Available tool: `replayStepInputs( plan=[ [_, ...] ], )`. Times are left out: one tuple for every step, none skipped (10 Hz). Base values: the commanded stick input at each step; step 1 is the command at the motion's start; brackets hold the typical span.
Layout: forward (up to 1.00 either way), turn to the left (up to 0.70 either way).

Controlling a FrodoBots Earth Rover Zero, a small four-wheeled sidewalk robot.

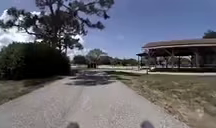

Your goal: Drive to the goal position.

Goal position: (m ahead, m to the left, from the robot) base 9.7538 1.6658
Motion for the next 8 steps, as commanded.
replayStepInputs(
  plan=[
    [0.50,0.00],
    [0.50,0.00],
    [0.50,0.00],
    [0.50,0.00],
    [0.50,0.00],
    [0.50,0.00],
    [0.50,0.00],
    [0.50,0.00]
  ],
)
